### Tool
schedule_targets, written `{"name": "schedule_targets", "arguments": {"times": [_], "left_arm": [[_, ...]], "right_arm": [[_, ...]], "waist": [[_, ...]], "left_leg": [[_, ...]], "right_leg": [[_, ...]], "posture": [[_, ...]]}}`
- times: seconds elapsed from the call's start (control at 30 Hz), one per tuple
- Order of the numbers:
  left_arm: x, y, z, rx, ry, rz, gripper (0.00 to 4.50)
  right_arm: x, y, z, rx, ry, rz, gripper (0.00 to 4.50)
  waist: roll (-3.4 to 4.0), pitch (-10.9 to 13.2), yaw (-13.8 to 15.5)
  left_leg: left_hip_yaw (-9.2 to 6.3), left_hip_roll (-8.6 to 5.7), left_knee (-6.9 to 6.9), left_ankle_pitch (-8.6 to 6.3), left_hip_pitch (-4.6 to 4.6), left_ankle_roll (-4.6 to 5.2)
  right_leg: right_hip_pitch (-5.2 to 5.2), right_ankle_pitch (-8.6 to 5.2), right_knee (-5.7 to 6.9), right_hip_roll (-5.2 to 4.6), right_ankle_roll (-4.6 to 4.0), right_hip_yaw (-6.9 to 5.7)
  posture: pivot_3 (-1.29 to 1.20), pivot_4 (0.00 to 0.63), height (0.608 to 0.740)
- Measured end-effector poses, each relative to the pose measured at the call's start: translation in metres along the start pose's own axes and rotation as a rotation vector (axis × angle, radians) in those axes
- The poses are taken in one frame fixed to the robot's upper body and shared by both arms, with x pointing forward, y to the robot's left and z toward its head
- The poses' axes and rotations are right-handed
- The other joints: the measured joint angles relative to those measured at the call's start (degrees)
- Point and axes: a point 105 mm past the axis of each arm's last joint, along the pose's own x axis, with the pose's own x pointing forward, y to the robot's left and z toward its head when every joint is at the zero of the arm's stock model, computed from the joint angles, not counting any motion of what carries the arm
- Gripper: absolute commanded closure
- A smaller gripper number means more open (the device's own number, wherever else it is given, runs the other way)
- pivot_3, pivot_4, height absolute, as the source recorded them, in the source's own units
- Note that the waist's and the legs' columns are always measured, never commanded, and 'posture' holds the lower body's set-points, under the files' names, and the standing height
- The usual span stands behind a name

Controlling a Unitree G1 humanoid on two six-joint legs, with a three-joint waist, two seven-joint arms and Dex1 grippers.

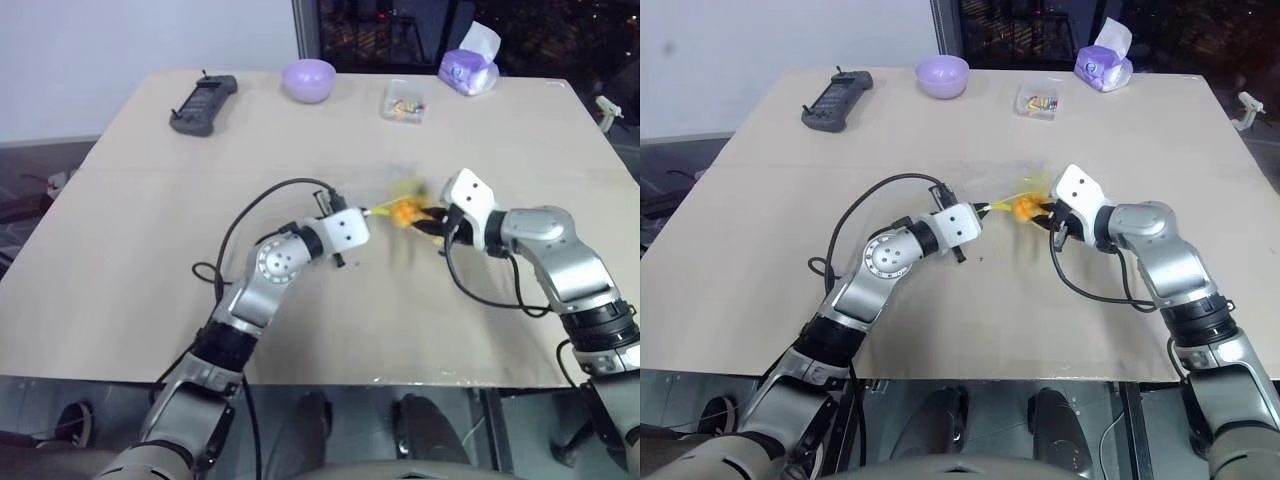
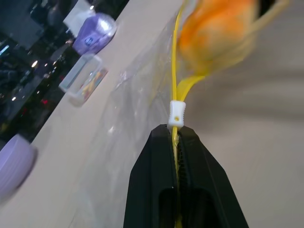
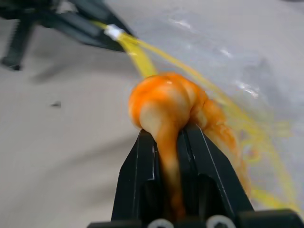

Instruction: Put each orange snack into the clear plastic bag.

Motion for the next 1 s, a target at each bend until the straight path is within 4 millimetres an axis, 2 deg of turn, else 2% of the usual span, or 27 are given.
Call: {"name": "schedule_targets", "arguments": {"times": [0.3, 0.37, 0.43, 0.53, 0.73, 0.93, 1.0], "left_arm": [[0.001, -0.008, 0.003, -0.001, -0.015, -0.035, 4.5], [0.002, -0.009, 0.005, -0.007, -0.022, -0.036, 4.5], [0.005, -0.012, 0.009, -0.022, -0.04, -0.04, 4.5], [0.005, -0.013, 0.01, -0.028, -0.047, -0.049, 4.5], [0.005, -0.014, 0.013, -0.024, -0.062, -0.054, 4.5], [0.005, -0.014, 0.016, -0.021, -0.081, -0.057, 4.5], [0.005, -0.014, 0.017, -0.019, -0.086, -0.056, 4.5]], "right_arm": [[0.015, -0.016, 0.005, 0.008, -0.002, -0.087, 4.47], [0.025, -0.017, 0.01, 0.032, -0.025, -0.122, 4.47], [0.039, -0.01, 0.023, 0.062, -0.083, -0.134, 4.47], [0.043, -0.008, 0.028, 0.059, -0.099, -0.143, 4.47], [0.048, -0.009, 0.018, -0.008, -0.049, -0.171, 4.47], [0.048, -0.009, -0.003, -0.202, 0.045, -0.152, 4.47], [0.05, -0.006, 0.002, -0.183, 0.009, -0.131, 4.47]], "waist": [[0.01, 0.0, -0.1], [0.01, 0.0, -0.2], [0.02, 0.0, -0.3], [0.02, 0.0, -0.1], [0.04, 0.0, -0.1], [0.04, 0.0, -0.3], [0.04, 0.0, -0.4]], "left_leg": [[0.0, 0.0, -0.03, 0.0, 0.0, 0.0], [0.01, 0.01, -0.04, 0.0, 0.01, 0.0], [0.02, 0.01, -0.05, 0.0, -0.03, -0.01], [0.01, 0.0, -0.05, 0.0, -0.05, -0.01], [0.03, -0.02, -0.07, 0.0, -0.04, -0.01], [0.05, -0.01, -0.07, 0.0, -0.03, -0.01], [0.06, 0.0, -0.07, 0.0, -0.03, -0.01]], "right_leg": [[-0.01, 0.0, -0.01, 0.01, 0.0, 0.0], [-0.02, 0.0, -0.01, 0.01, 0.0, 0.01], [-0.11, 0.0, 0.04, 0.01, -0.01, 0.04], [-0.11, 0.0, 0.02, 0.0, -0.01, 0.03], [-0.13, 0.0, 0.02, 0.0, -0.01, 0.04], [-0.13, 0.0, 0.01, 0.0, -0.01, 0.05], [-0.13, 0.0, 0.01, 0.01, -0.01, 0.07]], "posture": [[0.0, 0.15, 0.736], [0.0, 0.15, 0.736], [0.0, 0.15, 0.736], [0.0, 0.15, 0.736], [0.0, 0.15, 0.736], [0.0, 0.15, 0.736], [0.0, 0.15, 0.736]]}}
